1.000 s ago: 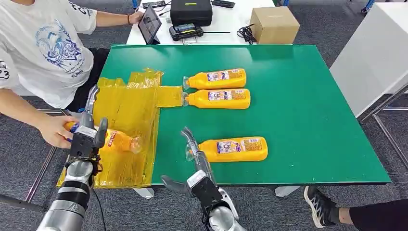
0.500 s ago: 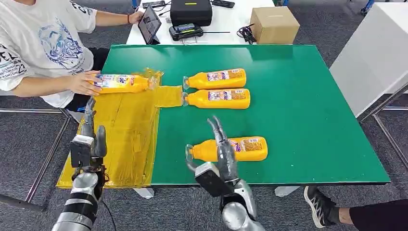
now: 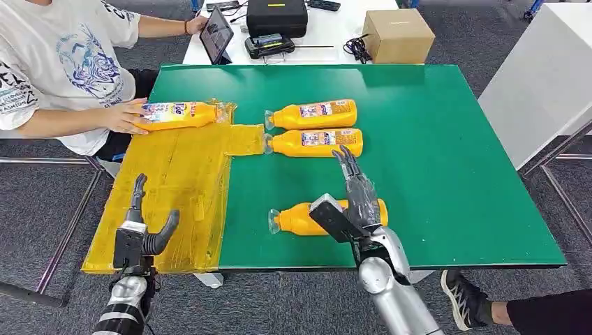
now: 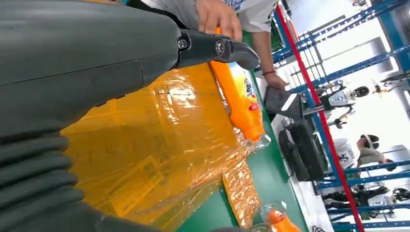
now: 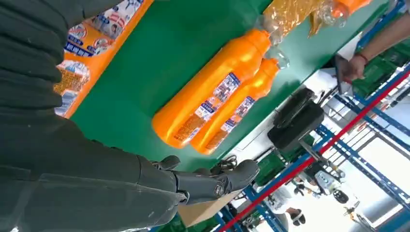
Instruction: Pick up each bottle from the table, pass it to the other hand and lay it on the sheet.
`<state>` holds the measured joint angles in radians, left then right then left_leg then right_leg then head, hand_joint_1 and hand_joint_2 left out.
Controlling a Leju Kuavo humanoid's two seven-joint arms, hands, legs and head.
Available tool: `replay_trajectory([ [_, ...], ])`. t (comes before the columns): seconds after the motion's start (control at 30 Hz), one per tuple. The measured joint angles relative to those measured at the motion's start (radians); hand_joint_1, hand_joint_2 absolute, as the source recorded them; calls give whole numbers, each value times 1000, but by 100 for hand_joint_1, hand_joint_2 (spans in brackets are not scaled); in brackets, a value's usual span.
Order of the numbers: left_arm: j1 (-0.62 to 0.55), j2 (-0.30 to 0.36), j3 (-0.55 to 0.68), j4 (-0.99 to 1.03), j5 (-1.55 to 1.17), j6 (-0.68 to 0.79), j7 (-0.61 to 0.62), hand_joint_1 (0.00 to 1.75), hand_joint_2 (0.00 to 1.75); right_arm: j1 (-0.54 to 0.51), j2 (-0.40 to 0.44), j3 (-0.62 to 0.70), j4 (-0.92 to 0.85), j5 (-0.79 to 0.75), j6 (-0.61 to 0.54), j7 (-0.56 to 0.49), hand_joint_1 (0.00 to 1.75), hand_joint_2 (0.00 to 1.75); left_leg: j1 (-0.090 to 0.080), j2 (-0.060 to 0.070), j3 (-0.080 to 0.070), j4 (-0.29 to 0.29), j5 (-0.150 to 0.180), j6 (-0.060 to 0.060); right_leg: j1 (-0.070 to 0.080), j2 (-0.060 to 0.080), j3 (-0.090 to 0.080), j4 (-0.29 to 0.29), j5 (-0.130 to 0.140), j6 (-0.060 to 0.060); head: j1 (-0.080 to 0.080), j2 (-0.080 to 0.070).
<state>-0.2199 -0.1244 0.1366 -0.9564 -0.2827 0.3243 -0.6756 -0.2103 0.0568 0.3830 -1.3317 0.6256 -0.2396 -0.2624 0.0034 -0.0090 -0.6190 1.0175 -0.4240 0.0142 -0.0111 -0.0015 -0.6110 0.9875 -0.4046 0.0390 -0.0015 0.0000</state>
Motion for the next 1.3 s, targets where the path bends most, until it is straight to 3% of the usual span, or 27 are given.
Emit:
replay_trajectory([
  [0.17, 7, 0, 9, 2, -33, 3, -3, 0, 175, -38, -13, -3, 28, -34, 53, 30, 0, 175, 0, 0, 0, 0, 0, 0, 0, 0, 0, 0, 0, 0, 0, 0],
  [0.47, -2, 6, 9, 42, -62, 47, -4, 0, 175, -119, -54, 36, 149, -289, 363, 43, 0, 175, 0, 0, 0, 0, 0, 0, 0, 0, 0, 0, 0, 0, 0, 0],
  [0.87, -35, 16, 5, 108, -61, 59, -4, 0, 175, -225, -200, 155, 220, -396, 511, 95, 0, 175, 0, -1, 0, 0, 0, 0, -1, 0, 0, 0, 0, 0, 0, 0],
  [1.3, -66, 21, -18, 166, -55, 53, -4, 0, 175, -305, -394, 311, 141, -509, 584, 205, 0, 175, -1, -1, -1, 1, 0, 1, -1, 0, 0, 0, 1, 1, 0, 0],
])
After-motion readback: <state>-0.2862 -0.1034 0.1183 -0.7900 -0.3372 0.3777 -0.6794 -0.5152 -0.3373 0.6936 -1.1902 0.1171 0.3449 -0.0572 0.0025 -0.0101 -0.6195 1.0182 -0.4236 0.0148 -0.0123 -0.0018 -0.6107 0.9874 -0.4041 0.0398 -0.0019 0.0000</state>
